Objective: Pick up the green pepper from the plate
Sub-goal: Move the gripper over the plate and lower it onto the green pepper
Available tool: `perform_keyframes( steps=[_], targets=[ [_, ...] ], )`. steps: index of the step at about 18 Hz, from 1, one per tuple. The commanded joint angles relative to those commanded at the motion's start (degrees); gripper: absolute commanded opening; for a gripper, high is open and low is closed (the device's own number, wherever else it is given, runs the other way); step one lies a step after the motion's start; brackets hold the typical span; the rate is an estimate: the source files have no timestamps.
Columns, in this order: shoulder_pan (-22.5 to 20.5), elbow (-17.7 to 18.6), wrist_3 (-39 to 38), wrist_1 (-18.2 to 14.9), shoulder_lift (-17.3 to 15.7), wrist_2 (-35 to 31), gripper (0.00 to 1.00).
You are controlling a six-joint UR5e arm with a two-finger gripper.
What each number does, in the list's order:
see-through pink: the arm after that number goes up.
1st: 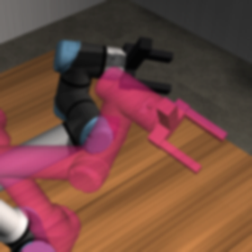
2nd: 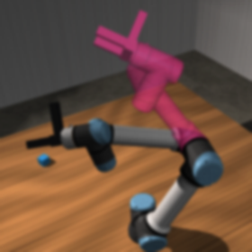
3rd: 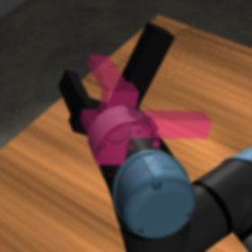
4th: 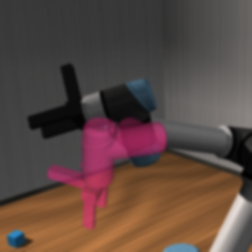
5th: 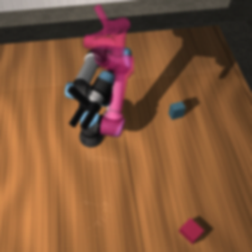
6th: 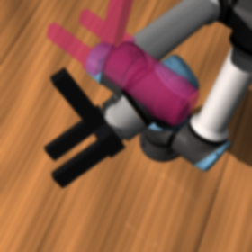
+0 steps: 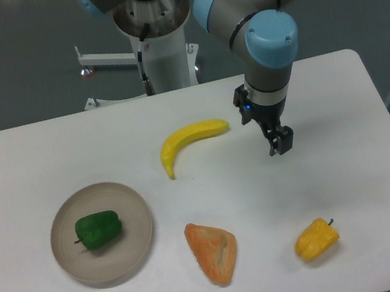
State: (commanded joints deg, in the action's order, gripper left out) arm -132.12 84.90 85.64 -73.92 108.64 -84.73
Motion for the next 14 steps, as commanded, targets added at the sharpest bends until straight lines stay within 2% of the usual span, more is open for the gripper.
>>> perform_keyframes(
  steps=[3, 8, 11, 14],
  targets=[
    [5.1, -0.5, -8.3, 0.1, 0.1, -0.8, 1.0],
    [12.3, -1.5, -16.7, 0.1, 1.1, -0.3, 1.0],
    [16.7, -1.4, -20.2, 0.4, 3.3, -0.5, 1.0],
    [20.6, -1.8, -27.1, 5.2, 6.1, -0.2, 1.0]
  ],
)
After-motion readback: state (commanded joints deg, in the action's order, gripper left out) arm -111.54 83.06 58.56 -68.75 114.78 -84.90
